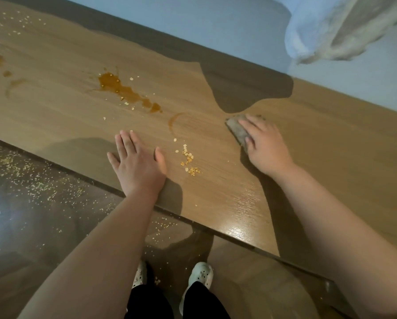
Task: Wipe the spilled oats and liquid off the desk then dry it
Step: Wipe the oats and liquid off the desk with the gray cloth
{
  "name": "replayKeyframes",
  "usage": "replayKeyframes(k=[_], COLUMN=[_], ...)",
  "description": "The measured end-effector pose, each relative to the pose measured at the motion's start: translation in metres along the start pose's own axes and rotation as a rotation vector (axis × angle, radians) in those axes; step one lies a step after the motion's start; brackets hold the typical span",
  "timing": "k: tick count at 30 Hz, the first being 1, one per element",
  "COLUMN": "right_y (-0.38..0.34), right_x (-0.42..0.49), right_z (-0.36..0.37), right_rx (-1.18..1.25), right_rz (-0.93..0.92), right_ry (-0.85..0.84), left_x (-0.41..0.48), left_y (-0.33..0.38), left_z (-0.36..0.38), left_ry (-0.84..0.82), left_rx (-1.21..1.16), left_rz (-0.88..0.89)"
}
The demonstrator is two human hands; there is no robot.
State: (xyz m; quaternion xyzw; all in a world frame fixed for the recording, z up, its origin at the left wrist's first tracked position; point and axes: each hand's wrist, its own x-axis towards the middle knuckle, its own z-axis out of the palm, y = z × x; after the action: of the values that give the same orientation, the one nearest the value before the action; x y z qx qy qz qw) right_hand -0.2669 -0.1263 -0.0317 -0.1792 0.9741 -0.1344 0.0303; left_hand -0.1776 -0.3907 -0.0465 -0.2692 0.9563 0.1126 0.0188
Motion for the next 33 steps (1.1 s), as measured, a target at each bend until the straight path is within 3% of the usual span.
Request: replayKeyframes(k=[3,4,5,7,9,10,13,15,19,21,23,26,29,31,33], right_y=[0.016,0.001,-0.017,-0.049,-0.044,-0.029,0.016,-0.003,-0.084,-0.092,-0.071,-0.037,-0.064,-0.103,-0.128], right_x=[0.001,-0.003,-0.009,-0.029,-0.044,-0.042,-0.026,-0.026,-0.061,-0.071,-0.071,-0.077,-0.076,-0.071,-0.072], right_z=[-0.004,0.000,0.006,0.016,0.014,0.009,-0.006,-0.002,0.023,0.017,0.009,0.003,0.013,0.022,0.030], right_rx=[0.076,0.057,0.029,0.000,-0.043,-0.070,0.014,0.018,-0.045,-0.048,-0.042,0.040,-0.001,0.002,0.011], right_rz=[0.413,0.461,0.423,0.179,0.000,0.000,0.348,0.479,0.211,0.120,0.178,0.462,0.681,0.644,0.483], right_ry=[0.190,0.220,0.225,0.147,0.054,0.078,0.184,0.176,0.045,-0.038,-0.022,0.126,0.208,0.174,0.093], left_x=[0.000,0.000,0.000,0.001,0.001,0.001,0.000,0.001,0.002,0.002,0.001,0.000,0.002,0.003,0.004], left_y=[0.000,0.000,0.000,0.000,-0.001,0.000,0.001,0.001,-0.001,0.000,0.000,-0.002,-0.004,-0.007,-0.013], left_z=[0.000,0.000,0.000,0.000,-0.001,-0.001,-0.001,-0.002,-0.002,-0.003,-0.003,-0.004,-0.006,-0.010,-0.015], left_ry=[0.001,0.003,0.005,0.004,-0.001,-0.007,-0.013,-0.016,-0.025,-0.030,-0.032,-0.037,-0.069,-0.099,-0.135], left_rx=[0.013,0.014,0.014,0.019,0.016,0.012,0.002,-0.003,0.001,-0.005,-0.006,-0.016,-0.043,-0.074,-0.120], left_rz=[0.001,0.001,0.000,-0.002,-0.003,-0.005,-0.008,-0.006,-0.002,0.004,0.012,0.026,0.038,0.050,0.100])
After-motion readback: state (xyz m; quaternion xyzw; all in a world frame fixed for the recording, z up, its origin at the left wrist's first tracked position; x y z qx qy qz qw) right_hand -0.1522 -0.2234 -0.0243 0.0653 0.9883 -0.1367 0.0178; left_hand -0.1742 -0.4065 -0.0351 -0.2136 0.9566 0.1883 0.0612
